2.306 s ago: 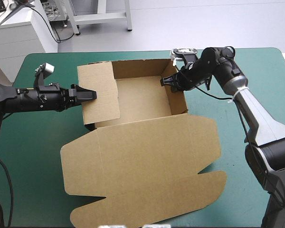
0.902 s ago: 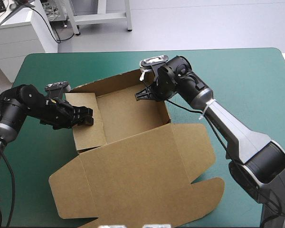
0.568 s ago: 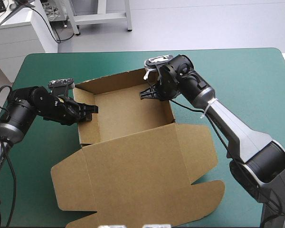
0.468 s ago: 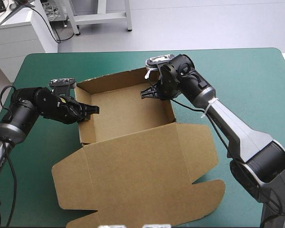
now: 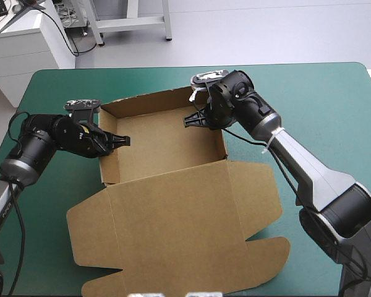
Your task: Fold the box
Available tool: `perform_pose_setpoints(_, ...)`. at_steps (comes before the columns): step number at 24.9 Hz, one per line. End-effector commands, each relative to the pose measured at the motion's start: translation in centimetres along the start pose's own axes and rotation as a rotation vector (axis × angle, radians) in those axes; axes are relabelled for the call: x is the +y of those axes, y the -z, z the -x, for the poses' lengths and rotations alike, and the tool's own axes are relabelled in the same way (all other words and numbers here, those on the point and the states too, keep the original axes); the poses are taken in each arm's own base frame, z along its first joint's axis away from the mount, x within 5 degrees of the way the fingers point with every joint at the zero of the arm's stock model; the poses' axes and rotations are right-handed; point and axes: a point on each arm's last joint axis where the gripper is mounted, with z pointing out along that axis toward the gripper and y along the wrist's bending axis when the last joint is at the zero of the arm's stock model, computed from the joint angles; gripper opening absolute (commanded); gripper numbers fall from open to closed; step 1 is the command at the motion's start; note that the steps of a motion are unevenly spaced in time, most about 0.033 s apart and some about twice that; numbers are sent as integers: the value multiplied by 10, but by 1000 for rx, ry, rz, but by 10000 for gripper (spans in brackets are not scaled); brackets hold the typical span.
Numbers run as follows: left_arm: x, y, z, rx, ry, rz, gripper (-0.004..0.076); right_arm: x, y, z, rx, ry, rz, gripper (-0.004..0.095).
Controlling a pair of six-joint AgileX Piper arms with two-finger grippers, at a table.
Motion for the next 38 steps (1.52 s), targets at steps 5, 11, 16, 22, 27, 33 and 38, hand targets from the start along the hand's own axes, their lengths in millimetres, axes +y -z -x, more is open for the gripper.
perform_pose_setpoints(5,-26,5,32,-13,-2,-125,-9,-4,-3,-8,74,-31,101,0)
perform_pose_setpoints(11,-27,-16,59,62,-18,-69,-9,-32,-16,-10,132,-103,110,0)
perform_pose_setpoints(16,-36,-59,59,182,-51,-44,-8,-40,-33,-15,157,-64,5,0)
perform_pose_setpoints(22,-51,-94,50,264,-113,-51,-8,-37,-66,-19,227,-65,-9,0)
perform_pose_setpoints(27,-51,-94,51,254,-113,-53,-6,-40,-66,-18,216,-73,-47,63)
perform_pose_setpoints(33,-51,-94,50,255,-140,-60,138,-42,-62,-14,195,-69,-59,442)
perform_pose_setpoints(38,-52,-94,51,254,-138,-64,361,-44,-53,-5,143,-73,-84,505)
